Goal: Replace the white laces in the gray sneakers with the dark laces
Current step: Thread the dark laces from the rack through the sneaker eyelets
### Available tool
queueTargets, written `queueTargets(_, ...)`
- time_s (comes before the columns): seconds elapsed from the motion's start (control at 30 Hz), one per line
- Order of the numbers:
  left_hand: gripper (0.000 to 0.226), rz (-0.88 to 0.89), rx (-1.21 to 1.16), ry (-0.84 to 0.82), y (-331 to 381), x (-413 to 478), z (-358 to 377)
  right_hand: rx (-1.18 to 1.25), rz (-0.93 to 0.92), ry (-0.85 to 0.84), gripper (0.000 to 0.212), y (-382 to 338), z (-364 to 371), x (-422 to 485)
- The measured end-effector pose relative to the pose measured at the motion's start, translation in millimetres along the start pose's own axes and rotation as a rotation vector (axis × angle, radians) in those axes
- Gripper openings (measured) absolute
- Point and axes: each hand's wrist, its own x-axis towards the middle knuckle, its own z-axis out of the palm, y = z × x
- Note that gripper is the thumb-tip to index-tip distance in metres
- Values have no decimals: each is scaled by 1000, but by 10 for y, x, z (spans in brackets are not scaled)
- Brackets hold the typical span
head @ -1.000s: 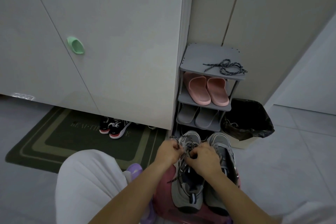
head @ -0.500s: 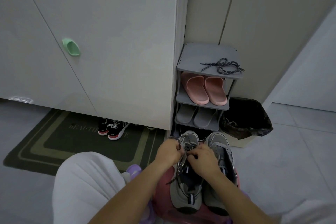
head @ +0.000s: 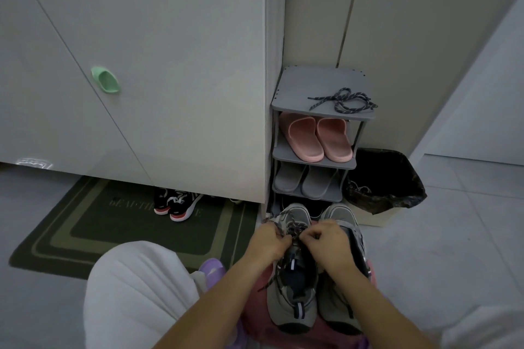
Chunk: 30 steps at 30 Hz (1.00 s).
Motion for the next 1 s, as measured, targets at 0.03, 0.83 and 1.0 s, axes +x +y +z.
queueTargets(0.03, 33, -2, 18, 16, 6, -6, 10, 34, 28, 23, 9, 19, -60, 6)
queueTargets(0.83, 25, -47, -214, 64, -33, -46, 25, -608, -286, -135, 28, -125, -12, -32)
queueTargets(1.0, 20, -66, -231, 58, -50, -5, 14, -504, -236, -73, 20, -12, -281, -51)
